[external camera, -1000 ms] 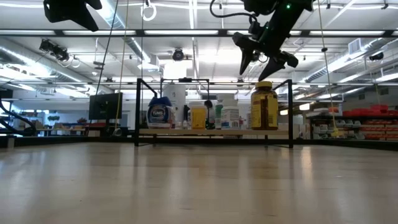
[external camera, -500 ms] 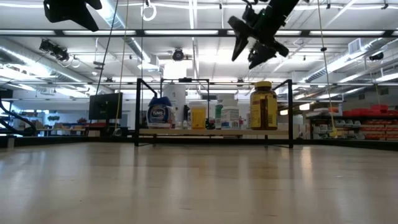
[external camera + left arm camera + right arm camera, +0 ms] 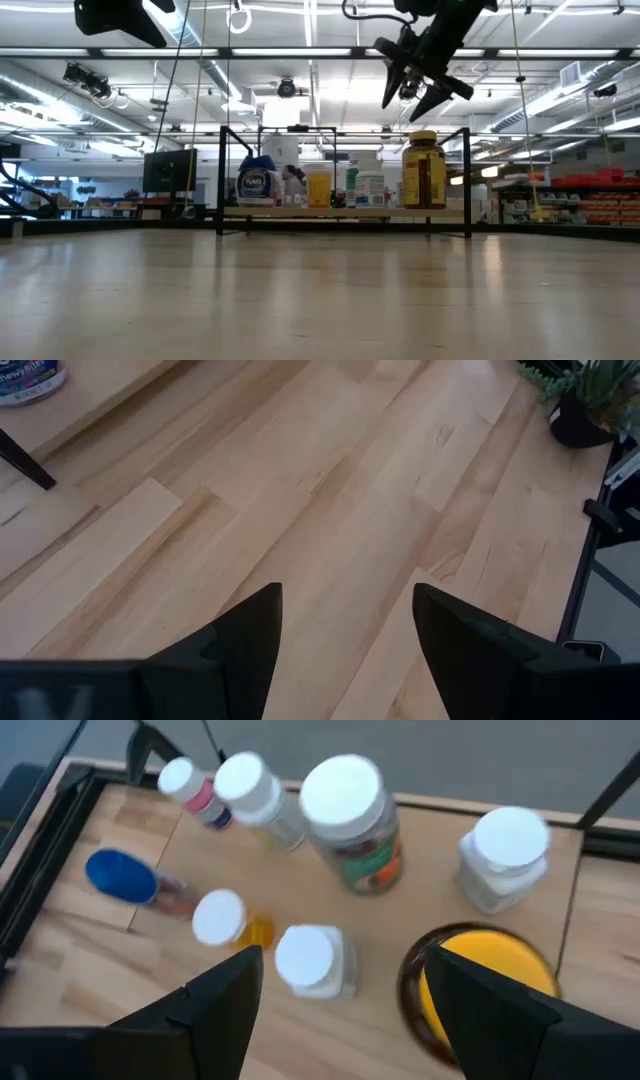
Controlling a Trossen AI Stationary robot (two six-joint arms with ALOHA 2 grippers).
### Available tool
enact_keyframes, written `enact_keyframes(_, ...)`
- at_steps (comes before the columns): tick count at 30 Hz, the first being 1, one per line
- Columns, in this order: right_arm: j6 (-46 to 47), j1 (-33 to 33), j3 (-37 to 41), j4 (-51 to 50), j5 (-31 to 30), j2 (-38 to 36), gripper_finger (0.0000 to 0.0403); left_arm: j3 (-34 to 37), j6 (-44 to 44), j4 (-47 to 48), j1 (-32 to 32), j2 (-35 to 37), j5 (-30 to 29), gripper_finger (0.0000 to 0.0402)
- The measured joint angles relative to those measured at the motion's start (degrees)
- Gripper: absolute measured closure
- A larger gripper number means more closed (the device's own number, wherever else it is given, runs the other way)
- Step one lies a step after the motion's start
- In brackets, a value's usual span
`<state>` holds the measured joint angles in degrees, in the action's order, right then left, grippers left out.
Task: Pick and place medicine bottles onto shelf by color
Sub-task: Return to Home Position
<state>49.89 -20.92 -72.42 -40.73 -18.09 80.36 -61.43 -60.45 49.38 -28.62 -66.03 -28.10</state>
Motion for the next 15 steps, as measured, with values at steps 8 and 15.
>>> enact_keyframes(8, -0.68, 2.84, 0.00, 0.06, 0.22, 0.00, 0.0118, 0.00, 0.08, -0.04, 0.00, -0.01, -0.22, 0.0170)
enact_keyframes(15, -5.07, 4.90, -0.21, 0.85, 2.46, 0.00, 0.0118, 0.00, -0.37, -1.02, 1.10, -0.01, -0.28, 0.0170)
